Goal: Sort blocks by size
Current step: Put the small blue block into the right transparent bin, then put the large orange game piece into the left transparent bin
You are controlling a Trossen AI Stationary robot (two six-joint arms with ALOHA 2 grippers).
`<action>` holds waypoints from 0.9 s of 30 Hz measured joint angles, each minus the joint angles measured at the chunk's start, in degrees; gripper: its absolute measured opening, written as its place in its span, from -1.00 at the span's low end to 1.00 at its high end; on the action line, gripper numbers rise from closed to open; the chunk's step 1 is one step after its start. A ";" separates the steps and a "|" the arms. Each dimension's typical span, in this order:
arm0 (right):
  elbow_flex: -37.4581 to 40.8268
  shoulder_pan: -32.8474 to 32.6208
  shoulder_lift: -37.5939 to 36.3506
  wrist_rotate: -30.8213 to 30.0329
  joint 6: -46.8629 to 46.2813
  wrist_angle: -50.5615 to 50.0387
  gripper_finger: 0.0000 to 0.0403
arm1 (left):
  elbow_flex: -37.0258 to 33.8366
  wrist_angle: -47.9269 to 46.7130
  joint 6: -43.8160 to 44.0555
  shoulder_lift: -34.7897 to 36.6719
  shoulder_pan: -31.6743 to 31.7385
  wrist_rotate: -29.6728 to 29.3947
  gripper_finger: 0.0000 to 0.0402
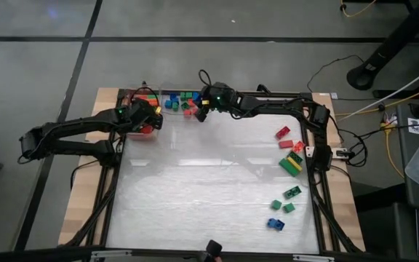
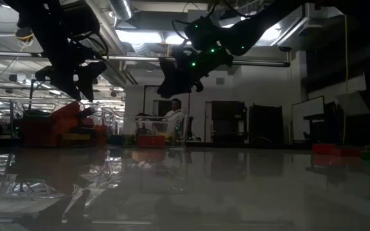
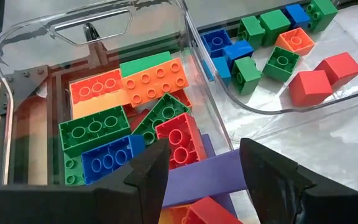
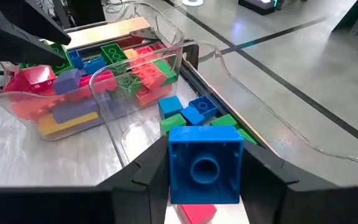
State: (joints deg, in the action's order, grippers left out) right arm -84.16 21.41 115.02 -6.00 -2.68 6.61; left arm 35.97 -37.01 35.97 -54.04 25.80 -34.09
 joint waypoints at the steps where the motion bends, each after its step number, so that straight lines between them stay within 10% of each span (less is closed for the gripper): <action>1: 0.00 0.00 0.00 0.02 0.00 -0.10 -0.20 | 0.00 0.00 0.00 0.00 0.00 0.00 -0.09; 11: -0.02 0.18 -2.89 -6.59 0.02 -8.94 0.31 | 0.00 -0.04 -0.19 0.00 0.00 0.00 -0.09; 27: 1.52 4.72 -14.38 -6.88 -5.11 -75.16 0.20 | 0.00 -0.02 -1.44 0.00 -0.02 0.00 -0.09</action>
State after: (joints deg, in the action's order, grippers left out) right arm -82.64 26.13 100.64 -12.88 -7.79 -68.55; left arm 35.97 -37.04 34.52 -54.04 25.78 -34.09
